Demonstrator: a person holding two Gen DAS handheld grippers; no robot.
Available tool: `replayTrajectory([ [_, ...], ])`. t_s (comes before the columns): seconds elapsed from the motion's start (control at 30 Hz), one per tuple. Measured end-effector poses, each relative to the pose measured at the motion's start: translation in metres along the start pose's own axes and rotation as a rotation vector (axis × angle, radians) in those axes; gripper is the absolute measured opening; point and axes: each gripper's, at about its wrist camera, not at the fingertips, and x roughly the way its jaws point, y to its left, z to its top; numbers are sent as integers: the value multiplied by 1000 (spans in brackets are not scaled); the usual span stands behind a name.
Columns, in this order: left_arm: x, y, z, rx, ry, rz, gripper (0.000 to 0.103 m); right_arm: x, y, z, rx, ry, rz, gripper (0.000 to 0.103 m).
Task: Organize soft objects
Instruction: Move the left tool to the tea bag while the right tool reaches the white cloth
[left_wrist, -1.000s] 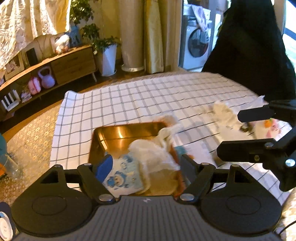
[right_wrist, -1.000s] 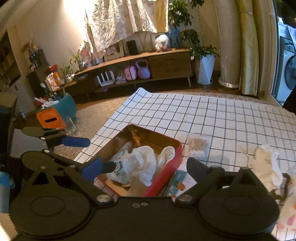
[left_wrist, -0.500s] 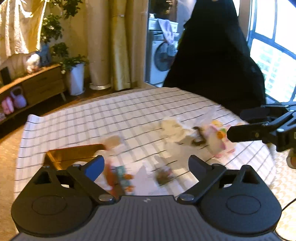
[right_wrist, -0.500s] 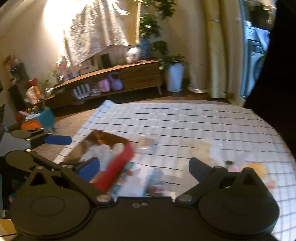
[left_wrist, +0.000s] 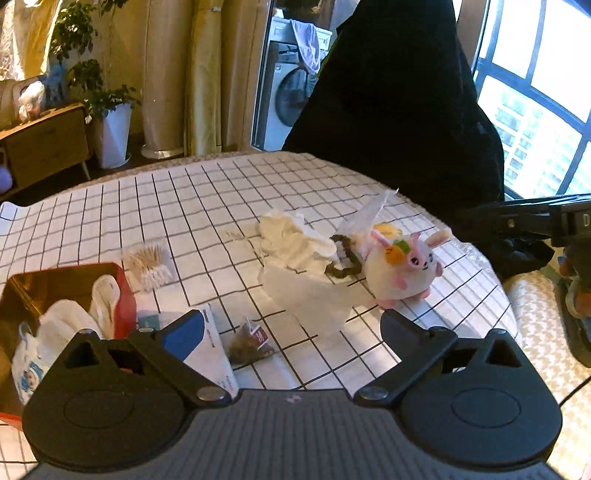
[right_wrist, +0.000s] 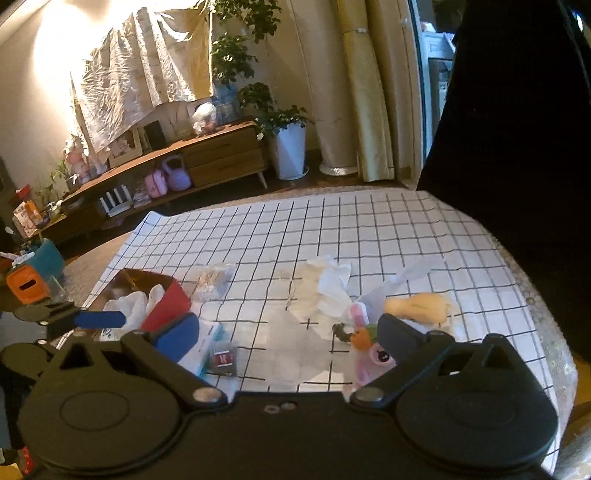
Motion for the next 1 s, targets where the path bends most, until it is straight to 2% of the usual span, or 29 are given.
replayTrajectory([
  [0.2, 25, 7, -15, -24, 25, 32, 102, 32, 4, -8, -23, 63, 63, 100],
  [0.57, 60, 5, -31, 2, -4, 81, 101, 107, 15, -12, -30, 193, 115, 91],
  [0.73, 70, 3, -34, 20, -41, 104, 100, 138, 13, -11, -24, 243, 80, 90],
  [0.83, 77, 3, -33, 32, -48, 111, 90, 154, 9, -11, -13, 266, 55, 87],
  [1.0, 95, 8, -32, 30, -5, 119, 65, 175, 5, -14, -4, 296, 26, 84],
])
